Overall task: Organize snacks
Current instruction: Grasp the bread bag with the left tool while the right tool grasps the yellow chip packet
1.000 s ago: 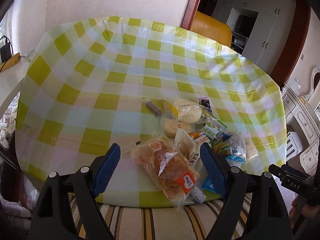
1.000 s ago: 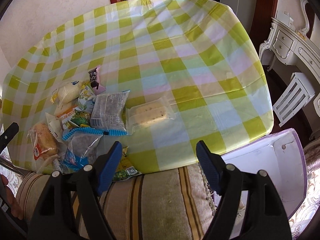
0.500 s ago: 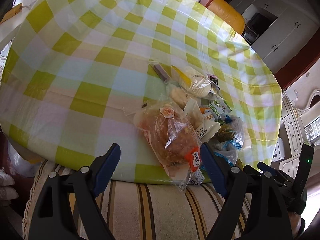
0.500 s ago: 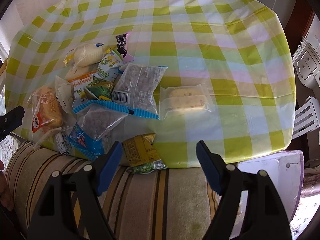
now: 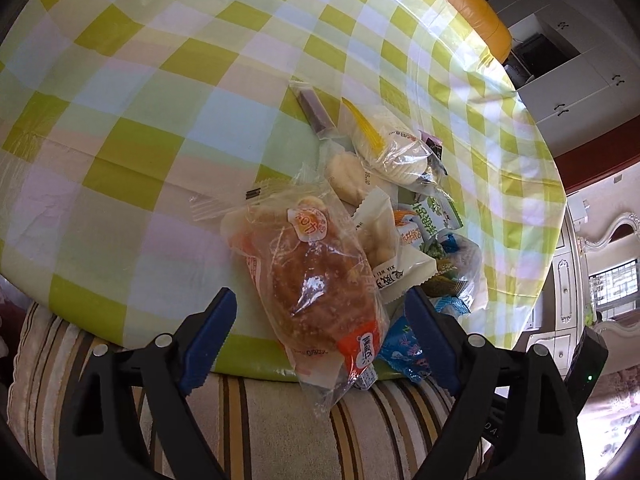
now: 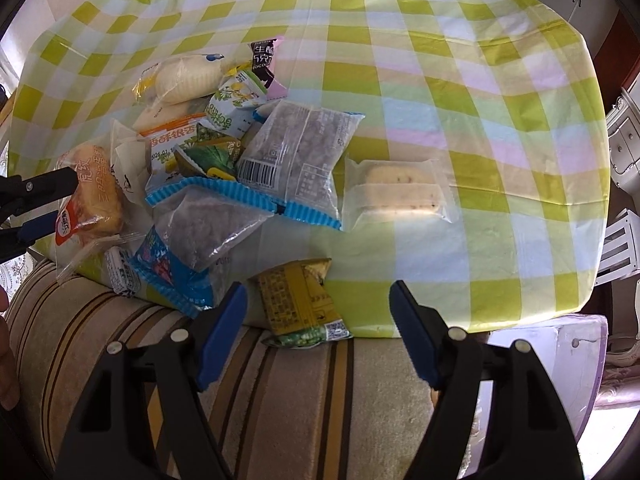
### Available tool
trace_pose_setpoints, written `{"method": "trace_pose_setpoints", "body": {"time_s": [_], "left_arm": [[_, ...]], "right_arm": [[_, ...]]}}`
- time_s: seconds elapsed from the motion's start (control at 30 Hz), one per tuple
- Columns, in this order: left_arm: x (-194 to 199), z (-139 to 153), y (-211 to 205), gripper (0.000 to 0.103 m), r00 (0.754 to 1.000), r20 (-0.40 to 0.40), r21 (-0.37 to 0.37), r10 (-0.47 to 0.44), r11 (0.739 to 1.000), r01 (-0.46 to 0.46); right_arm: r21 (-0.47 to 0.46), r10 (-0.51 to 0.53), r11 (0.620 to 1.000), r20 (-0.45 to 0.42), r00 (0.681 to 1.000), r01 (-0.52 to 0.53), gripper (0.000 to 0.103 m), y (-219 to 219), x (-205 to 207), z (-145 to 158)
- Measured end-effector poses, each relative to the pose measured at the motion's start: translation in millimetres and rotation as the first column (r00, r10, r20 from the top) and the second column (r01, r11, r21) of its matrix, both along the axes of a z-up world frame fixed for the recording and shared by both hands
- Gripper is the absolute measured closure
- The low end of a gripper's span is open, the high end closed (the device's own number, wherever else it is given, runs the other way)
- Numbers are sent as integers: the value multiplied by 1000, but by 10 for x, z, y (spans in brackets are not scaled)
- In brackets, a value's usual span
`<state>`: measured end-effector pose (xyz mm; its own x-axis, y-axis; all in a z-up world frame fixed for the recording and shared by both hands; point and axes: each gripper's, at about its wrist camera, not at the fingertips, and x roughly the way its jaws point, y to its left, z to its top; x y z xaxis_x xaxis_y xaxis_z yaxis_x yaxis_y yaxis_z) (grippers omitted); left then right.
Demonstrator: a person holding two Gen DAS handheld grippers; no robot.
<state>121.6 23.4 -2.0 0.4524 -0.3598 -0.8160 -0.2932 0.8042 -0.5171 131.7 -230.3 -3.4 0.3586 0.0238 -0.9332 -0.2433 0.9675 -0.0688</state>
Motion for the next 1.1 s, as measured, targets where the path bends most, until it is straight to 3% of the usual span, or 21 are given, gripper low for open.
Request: {"method": "trace_pose_setpoints", "body": {"time_s": [0.3, 0.43, 0.63, 0.87, 1.1], "left_arm": [[106, -56, -17, 22, 1000, -18, 8, 6, 1000, -6], [126, -97, -50, 32, 999, -36, 22, -2, 1000, 2], [162, -139, -98, 33, 998, -52, 42, -33, 998, 35], [187, -101, -142, 50, 997, -44, 102, -57, 993, 61], [148, -36, -148, 56, 998, -19, 150, -58, 987, 60]], "right_arm": [[-2, 19, 1000, -40, 999, -19, 46, 45, 29, -100], [3, 20, 1000, -59, 998, -20, 53, 47, 33, -143], [7, 21, 1000, -76, 997, -20, 59, 49, 44, -176], [5, 19, 1000, -70, 997, -19, 66, 49, 31, -168], [14, -11, 1000, -45, 999, 11, 69, -10, 16, -95]]}}
